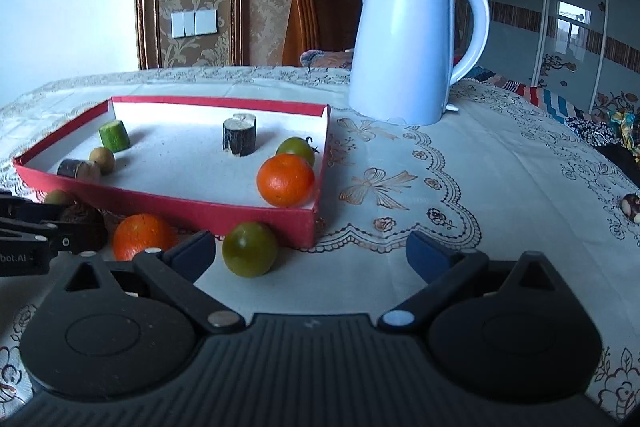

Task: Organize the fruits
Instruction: 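Position the left tool over the dark round radish while the right tool hovers near the green tomato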

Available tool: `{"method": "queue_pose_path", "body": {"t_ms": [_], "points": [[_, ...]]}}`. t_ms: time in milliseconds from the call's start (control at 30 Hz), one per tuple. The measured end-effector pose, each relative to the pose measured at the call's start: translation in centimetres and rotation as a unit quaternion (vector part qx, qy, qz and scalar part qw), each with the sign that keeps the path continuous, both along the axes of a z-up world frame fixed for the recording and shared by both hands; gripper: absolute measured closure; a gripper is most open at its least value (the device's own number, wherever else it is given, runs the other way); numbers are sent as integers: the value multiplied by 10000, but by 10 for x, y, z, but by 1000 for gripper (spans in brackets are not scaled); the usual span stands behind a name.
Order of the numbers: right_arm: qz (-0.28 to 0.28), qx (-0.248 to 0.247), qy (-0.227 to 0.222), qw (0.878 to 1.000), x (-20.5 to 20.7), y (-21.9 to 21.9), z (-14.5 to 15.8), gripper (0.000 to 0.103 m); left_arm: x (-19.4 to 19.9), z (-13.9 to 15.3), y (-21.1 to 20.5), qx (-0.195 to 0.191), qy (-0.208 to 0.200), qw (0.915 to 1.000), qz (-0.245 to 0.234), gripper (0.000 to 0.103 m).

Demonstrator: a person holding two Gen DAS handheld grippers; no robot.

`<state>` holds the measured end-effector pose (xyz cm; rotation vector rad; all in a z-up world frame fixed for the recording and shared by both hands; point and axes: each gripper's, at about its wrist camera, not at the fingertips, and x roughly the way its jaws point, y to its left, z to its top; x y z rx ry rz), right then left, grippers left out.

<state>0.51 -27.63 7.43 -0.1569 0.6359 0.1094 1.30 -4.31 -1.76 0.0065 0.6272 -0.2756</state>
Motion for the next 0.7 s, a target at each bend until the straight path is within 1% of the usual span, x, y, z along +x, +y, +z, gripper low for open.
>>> {"method": "queue_pose_path", "body": {"t_ms": [67,133,233,300,367,400,700], "points": [[76,-21,53,10000,4,5,-1,14,0,0,0,3,-3,10000,-1,63],[94,-40,84,9999,7,8,-2,18,0,0,0,-7,-2,10000,-1,63],[188,-31,214,9996,11,12,-5,33,-1,0,-2,15,-23,10000,-61,63],[279,2,284,9992,13,13,-6,47,-2,0,-4,64,-48,9999,-89,63],[331,-2,318,9989,14,14,-8,51,-3,0,-4,74,-56,9999,-103,63],[363,16,323,9988,14,14,-8,55,-3,0,-4,68,-59,9999,-106,63],[300,38,252,9992,13,13,-8,62,-3,0,-4,89,-115,9998,-138,63]]}}
